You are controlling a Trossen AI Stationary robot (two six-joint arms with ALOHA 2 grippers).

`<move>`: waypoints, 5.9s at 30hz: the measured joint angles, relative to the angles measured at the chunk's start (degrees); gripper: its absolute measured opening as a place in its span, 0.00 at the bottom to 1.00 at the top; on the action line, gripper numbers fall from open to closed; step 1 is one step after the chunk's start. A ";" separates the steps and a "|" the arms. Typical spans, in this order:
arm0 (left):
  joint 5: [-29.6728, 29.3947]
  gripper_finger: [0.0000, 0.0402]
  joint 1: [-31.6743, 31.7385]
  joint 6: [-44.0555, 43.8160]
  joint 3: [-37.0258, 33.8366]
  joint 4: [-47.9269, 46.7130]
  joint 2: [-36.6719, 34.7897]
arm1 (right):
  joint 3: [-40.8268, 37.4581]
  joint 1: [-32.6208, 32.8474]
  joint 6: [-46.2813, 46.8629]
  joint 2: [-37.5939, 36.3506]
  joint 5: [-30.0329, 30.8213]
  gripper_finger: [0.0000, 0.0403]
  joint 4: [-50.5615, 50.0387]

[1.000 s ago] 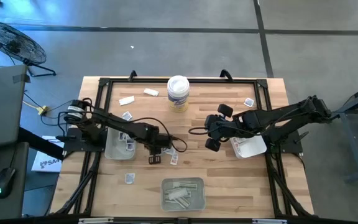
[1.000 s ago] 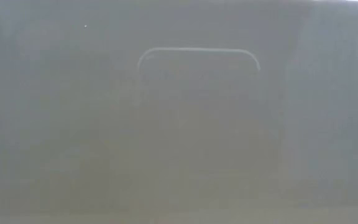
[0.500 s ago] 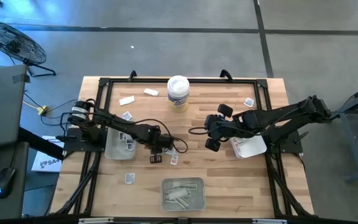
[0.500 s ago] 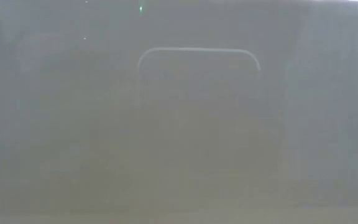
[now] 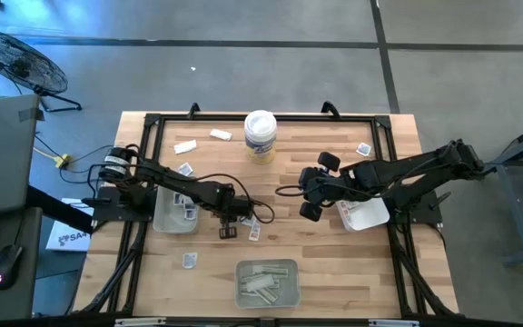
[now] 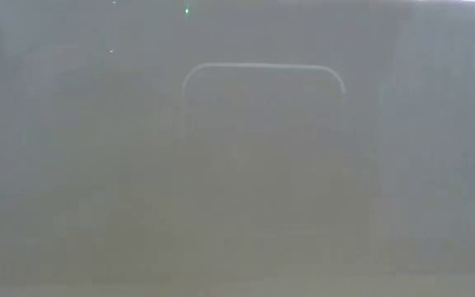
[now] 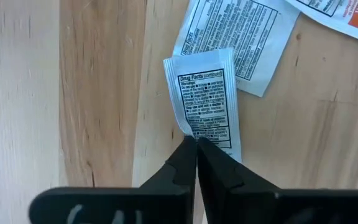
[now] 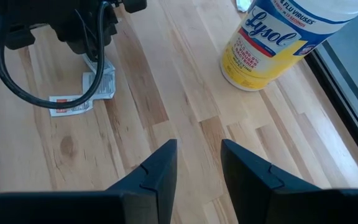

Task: Pick & Place First Aid Supplies
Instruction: Put the orange ointment pack into the white bin

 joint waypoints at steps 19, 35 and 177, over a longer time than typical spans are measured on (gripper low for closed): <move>-12.86 0.00 -5.46 -0.89 -0.33 -0.55 -13.70 | 0.02 1.70 -0.58 1.84 -2.84 0.29 2.38; -37.41 0.00 -13.26 -2.17 -0.13 11.83 -15.58 | 0.02 -0.01 7.89 15.22 -8.61 0.30 30.74; -43.66 0.00 -10.47 -23.94 -6.89 -5.79 -18.80 | 0.09 -10.87 -38.68 37.12 -26.04 0.17 36.58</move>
